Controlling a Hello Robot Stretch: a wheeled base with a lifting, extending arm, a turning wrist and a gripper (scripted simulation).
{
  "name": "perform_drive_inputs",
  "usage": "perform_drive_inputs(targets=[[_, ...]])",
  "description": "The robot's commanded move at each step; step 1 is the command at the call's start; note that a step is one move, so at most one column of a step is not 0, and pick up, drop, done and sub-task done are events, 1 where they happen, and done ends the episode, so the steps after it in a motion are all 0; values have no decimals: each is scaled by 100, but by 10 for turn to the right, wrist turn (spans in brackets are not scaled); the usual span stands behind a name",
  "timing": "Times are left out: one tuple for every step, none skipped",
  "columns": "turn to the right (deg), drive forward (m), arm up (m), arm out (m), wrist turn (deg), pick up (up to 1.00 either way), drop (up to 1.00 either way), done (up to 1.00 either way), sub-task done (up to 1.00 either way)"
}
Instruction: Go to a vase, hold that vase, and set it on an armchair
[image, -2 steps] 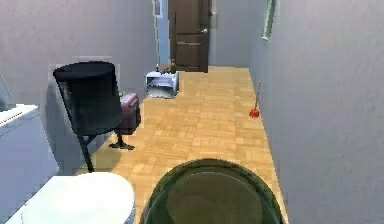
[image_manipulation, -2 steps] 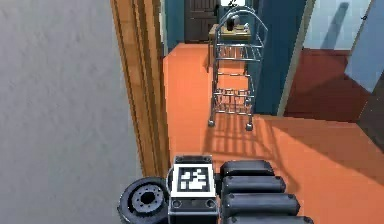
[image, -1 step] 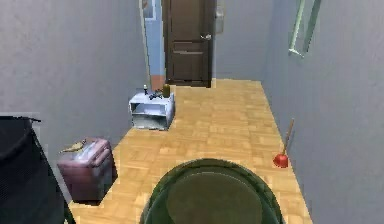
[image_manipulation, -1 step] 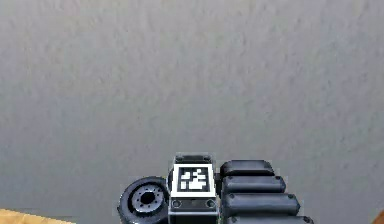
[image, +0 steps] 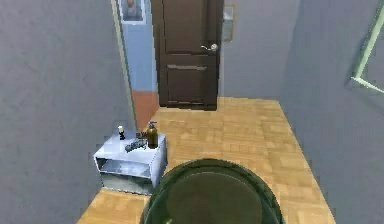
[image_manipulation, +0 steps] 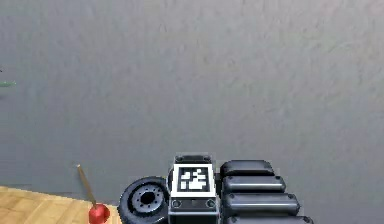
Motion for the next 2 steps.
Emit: perform_drive_inputs(targets=[[30, 0, 0, 0, 0, 0, 0, 0, 0], [0, 100, 0, 0, 0, 0, 0, 0, 0]])
